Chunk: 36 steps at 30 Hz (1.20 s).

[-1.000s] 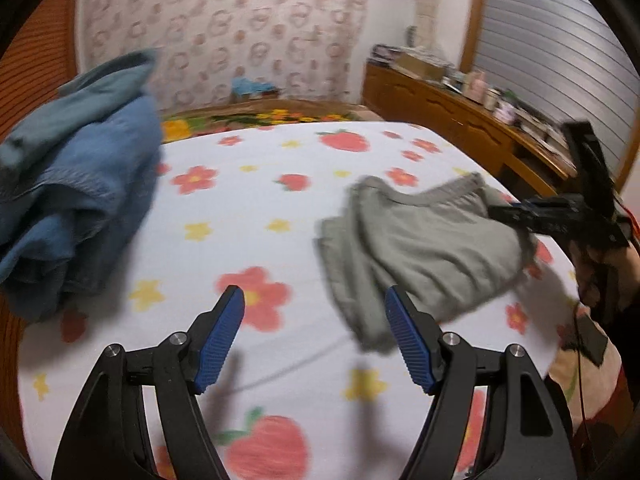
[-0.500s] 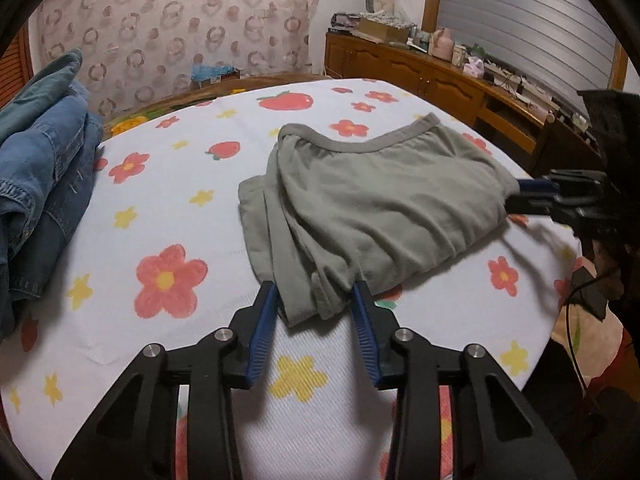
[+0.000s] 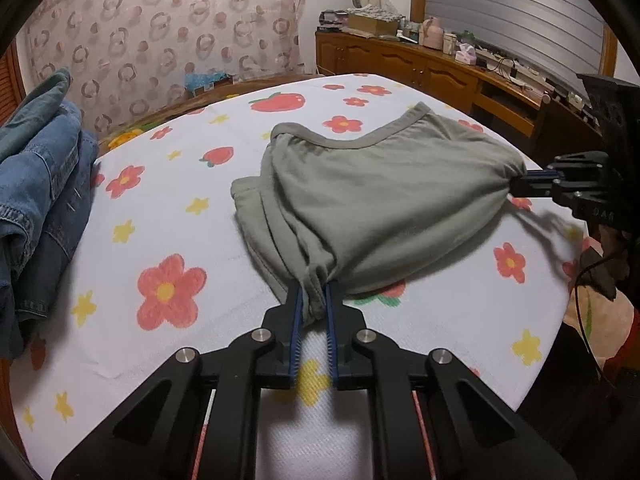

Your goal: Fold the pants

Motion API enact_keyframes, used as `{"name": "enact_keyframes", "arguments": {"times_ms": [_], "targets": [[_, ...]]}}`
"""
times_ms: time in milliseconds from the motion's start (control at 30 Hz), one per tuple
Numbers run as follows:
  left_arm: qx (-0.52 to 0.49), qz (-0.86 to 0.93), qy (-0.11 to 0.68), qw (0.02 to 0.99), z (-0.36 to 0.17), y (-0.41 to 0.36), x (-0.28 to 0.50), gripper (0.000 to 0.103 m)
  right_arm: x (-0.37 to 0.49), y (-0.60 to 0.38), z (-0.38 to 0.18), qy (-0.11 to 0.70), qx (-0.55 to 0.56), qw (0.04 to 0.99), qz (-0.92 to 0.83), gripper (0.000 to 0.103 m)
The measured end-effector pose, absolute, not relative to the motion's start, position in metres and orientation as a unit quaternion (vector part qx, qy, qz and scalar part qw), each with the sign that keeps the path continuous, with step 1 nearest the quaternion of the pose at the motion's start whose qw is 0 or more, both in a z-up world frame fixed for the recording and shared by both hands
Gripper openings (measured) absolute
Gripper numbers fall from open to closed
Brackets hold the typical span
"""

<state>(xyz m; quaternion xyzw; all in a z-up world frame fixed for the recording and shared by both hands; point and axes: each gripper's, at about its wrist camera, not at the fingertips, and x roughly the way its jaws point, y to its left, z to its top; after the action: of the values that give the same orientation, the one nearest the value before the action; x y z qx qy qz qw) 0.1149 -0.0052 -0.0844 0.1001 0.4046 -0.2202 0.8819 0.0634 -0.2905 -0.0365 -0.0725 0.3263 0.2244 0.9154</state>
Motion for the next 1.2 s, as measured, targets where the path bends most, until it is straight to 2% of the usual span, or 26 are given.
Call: {"name": "enact_keyframes", "arguments": {"times_ms": [233,300,367,433,500,533,600,667,900,1200], "targets": [[0.069,-0.220,0.407,0.884,-0.079,0.001,0.112,0.012,0.067,-0.286,-0.039,0.344,-0.051,0.907,0.237,0.005],[0.060,-0.219,0.403,0.886,-0.071,0.003,0.111,0.016,0.066,-0.288,-0.032,0.340,-0.044,0.909,0.237,0.007],[0.060,-0.214,0.399,0.890,-0.064,0.004,0.112,0.026,0.066,-0.290,-0.027,0.335,-0.038,0.911,0.240,0.014],[0.062,-0.207,0.387,0.896,-0.054,0.006,0.114,0.045,0.066,-0.291,-0.022,0.328,-0.037,0.914,0.237,0.021],[0.056,-0.209,0.379,0.900,-0.046,0.009,0.118,0.057,0.067,-0.292,-0.017,0.321,-0.034,0.917,0.233,0.029],[0.053,-0.208,0.377,0.901,-0.043,0.009,0.121,0.061,0.067,-0.293,-0.015,0.317,-0.033,0.919,0.232,0.031],[0.049,-0.201,0.378,0.902,-0.041,0.010,0.130,0.069,0.070,-0.295,-0.012,0.313,-0.030,0.921,0.229,0.042],[0.045,-0.194,0.384,0.902,-0.042,0.009,0.140,0.070,0.074,-0.295,-0.012,0.310,-0.028,0.924,0.224,0.048],[0.041,-0.179,0.430,0.884,-0.066,-0.001,0.186,0.070,0.098,-0.304,-0.003,0.311,-0.002,0.921,0.233,0.054],[0.043,-0.176,0.457,0.871,-0.086,-0.006,0.203,0.070,0.109,-0.311,0.009,0.313,0.000,0.921,0.233,0.055]]}}
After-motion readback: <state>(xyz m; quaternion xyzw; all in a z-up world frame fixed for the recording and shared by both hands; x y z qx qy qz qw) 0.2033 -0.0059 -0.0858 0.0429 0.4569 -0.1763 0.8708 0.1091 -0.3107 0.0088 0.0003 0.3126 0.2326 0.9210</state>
